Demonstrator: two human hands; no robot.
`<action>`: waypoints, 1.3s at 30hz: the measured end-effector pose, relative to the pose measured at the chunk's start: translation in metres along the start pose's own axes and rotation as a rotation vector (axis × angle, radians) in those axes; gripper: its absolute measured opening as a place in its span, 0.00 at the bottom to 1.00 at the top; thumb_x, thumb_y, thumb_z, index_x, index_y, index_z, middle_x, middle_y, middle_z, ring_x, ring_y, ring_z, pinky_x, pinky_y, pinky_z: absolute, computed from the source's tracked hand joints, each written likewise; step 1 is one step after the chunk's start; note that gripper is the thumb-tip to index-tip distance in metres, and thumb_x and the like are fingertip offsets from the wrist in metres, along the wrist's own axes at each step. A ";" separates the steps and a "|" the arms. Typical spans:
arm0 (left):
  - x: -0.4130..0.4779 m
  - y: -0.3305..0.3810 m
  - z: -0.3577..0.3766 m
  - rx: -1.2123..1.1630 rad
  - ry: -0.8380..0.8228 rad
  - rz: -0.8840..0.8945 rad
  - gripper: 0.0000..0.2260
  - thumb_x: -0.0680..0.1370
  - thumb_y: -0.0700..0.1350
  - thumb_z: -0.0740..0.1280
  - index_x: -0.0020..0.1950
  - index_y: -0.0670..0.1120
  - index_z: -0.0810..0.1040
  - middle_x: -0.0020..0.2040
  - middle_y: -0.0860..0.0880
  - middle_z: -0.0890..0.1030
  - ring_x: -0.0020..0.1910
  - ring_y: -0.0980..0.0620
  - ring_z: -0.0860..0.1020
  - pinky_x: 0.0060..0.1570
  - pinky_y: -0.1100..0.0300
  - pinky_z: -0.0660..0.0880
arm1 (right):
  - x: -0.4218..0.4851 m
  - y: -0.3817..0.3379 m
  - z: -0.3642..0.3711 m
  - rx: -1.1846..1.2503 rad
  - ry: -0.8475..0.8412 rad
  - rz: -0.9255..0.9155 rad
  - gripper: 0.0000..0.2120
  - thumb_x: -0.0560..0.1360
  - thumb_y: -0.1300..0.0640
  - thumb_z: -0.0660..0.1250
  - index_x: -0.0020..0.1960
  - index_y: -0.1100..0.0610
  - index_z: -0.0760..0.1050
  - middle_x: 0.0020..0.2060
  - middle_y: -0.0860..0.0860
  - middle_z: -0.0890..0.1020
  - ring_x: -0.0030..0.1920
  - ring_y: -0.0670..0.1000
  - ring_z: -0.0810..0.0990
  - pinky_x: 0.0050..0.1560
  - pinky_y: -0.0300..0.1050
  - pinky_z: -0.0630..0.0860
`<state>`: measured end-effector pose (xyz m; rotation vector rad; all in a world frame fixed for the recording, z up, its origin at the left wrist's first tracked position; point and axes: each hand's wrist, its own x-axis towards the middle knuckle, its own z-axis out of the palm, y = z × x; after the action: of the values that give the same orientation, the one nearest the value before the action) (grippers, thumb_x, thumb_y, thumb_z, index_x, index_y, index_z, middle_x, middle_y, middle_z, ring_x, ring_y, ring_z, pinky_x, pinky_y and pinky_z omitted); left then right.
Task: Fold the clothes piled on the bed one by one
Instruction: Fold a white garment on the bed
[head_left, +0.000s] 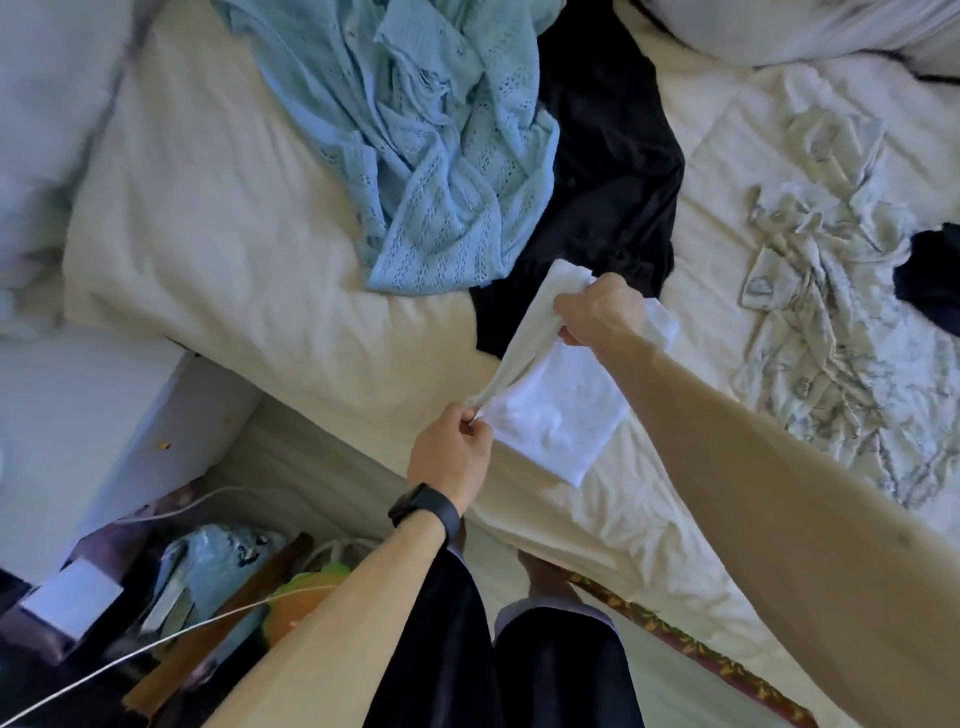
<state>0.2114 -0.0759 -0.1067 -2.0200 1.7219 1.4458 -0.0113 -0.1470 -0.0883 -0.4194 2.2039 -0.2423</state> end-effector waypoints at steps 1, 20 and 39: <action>0.002 0.001 -0.001 -0.003 -0.016 -0.011 0.07 0.80 0.52 0.62 0.54 0.52 0.77 0.40 0.57 0.80 0.42 0.49 0.80 0.41 0.53 0.78 | 0.001 -0.004 0.004 -0.026 0.011 0.010 0.05 0.72 0.59 0.64 0.47 0.59 0.74 0.40 0.58 0.86 0.47 0.58 0.85 0.52 0.55 0.83; 0.041 0.043 -0.025 0.321 0.125 0.544 0.22 0.76 0.42 0.67 0.70 0.42 0.72 0.68 0.40 0.73 0.66 0.38 0.72 0.60 0.44 0.74 | -0.075 0.086 0.028 0.602 0.351 0.013 0.06 0.77 0.57 0.67 0.53 0.48 0.78 0.47 0.42 0.82 0.52 0.43 0.82 0.51 0.41 0.79; 0.116 0.176 0.042 0.981 -0.195 1.196 0.30 0.75 0.59 0.64 0.76 0.53 0.65 0.68 0.47 0.71 0.69 0.43 0.69 0.67 0.47 0.65 | -0.117 0.171 0.108 0.876 0.174 0.331 0.19 0.71 0.39 0.74 0.56 0.42 0.70 0.50 0.37 0.81 0.48 0.31 0.78 0.41 0.29 0.72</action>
<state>0.0325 -0.1920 -0.1289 -0.2887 2.8192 0.5198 0.1051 0.0529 -0.1242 0.4576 2.0455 -1.0259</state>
